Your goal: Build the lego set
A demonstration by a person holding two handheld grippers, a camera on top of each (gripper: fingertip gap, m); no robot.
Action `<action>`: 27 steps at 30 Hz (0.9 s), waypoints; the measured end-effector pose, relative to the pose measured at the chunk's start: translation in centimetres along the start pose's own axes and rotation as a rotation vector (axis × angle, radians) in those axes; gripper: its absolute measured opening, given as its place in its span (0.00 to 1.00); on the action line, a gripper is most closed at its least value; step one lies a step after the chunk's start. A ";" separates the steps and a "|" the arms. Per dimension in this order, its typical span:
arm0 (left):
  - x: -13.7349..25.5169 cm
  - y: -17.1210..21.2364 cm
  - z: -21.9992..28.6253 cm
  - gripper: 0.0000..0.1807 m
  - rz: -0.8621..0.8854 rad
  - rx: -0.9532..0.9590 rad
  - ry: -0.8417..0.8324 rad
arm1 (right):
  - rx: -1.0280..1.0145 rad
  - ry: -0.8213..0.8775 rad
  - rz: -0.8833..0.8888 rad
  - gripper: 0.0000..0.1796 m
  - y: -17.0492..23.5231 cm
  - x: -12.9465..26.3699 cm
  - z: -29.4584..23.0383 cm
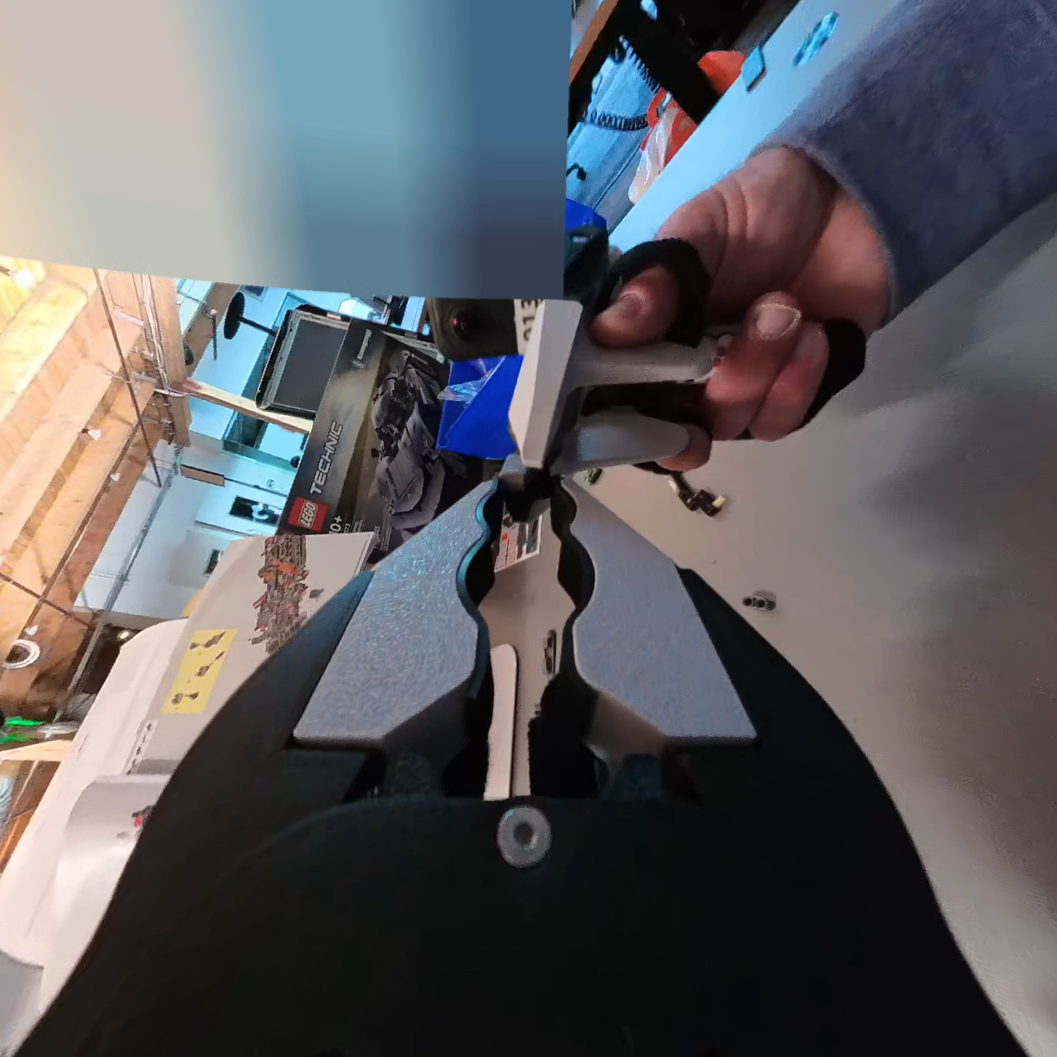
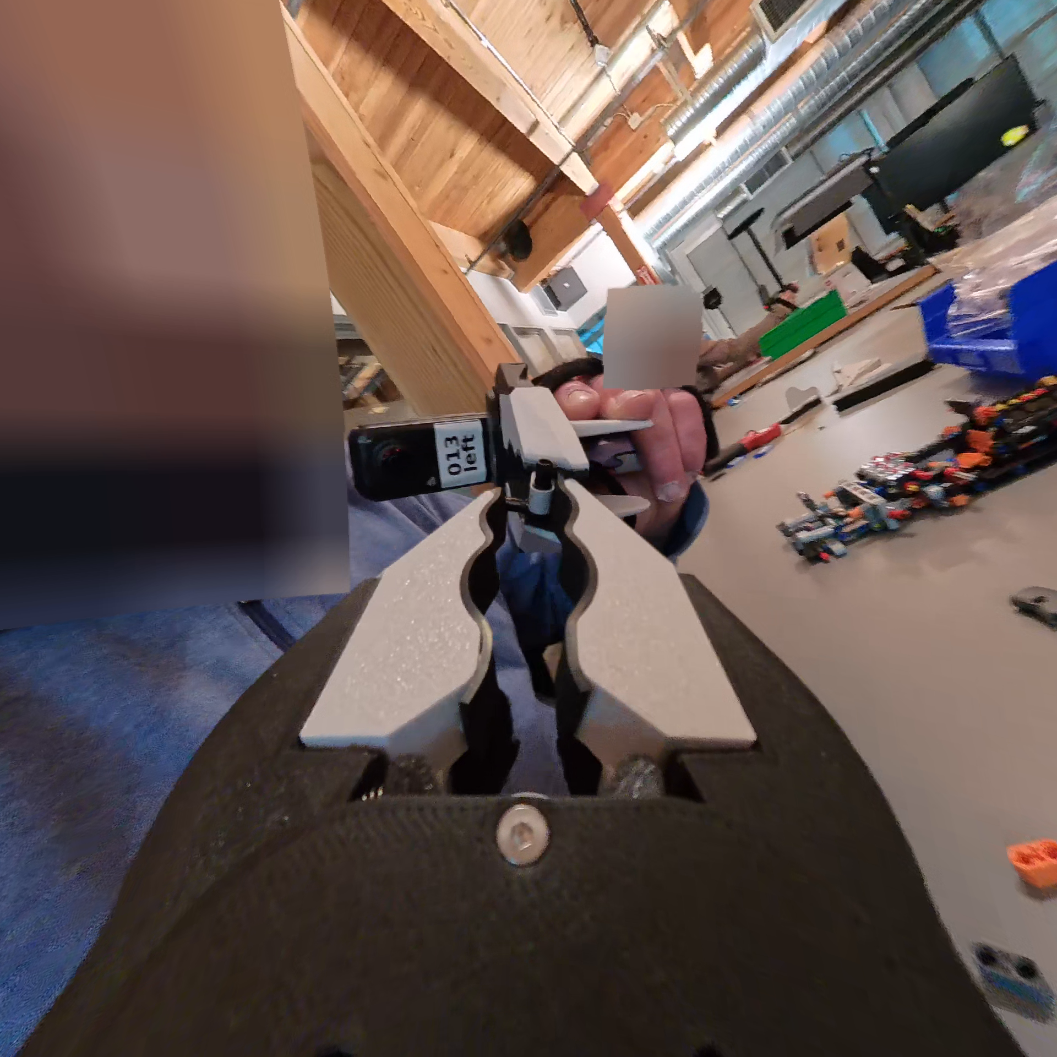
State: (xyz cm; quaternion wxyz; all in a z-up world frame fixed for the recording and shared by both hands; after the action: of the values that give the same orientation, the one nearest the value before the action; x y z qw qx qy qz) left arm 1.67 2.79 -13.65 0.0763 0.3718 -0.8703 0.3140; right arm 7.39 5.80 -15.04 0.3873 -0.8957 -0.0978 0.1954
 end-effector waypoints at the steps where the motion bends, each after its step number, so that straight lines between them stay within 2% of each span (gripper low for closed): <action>1: -0.2 0.2 0.0 0.08 -0.009 -0.005 -0.008 | 0.015 0.022 -0.001 0.07 0.0 0.1 0.2; 5: -0.5 0.2 -0.4 0.08 0.020 0.037 -0.020 | 0.025 0.022 0.024 0.08 -0.5 0.3 0.2; 8: -0.6 0.4 -0.4 0.11 0.030 0.070 -0.022 | 0.107 0.040 0.021 0.08 -1.1 0.5 -0.2; 10: -0.5 0.5 -0.4 0.10 0.040 0.096 -0.035 | 0.172 0.090 -0.021 0.08 -1.2 0.5 -0.2; 16: -0.4 0.5 -0.8 0.12 0.005 0.074 -0.123 | 0.141 0.149 -0.033 0.08 -2.1 0.4 0.6; 18: -0.3 0.7 -1.0 0.07 -0.003 0.085 -0.140 | 0.140 0.165 -0.066 0.08 -2.0 0.2 0.8; 27: 0.6 1.8 -2.1 0.08 -0.013 0.131 -0.196 | 0.171 0.222 -0.089 0.09 -3.1 -1.5 1.2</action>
State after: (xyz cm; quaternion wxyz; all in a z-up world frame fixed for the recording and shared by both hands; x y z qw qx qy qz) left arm -0.24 4.63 -12.67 -0.0316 0.4106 -0.8486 0.3320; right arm 5.40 8.21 -13.11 0.4787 -0.8704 -0.0769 0.0854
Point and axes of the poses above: each gripper's, where its closed fingertips meet, x back along the fingers, y out of its underside, z = x × y across the jaws, the point moved 5 cm from there along x, back along the fingers, and after that the axes turned 10 degrees about y, right-handed, at the moved point
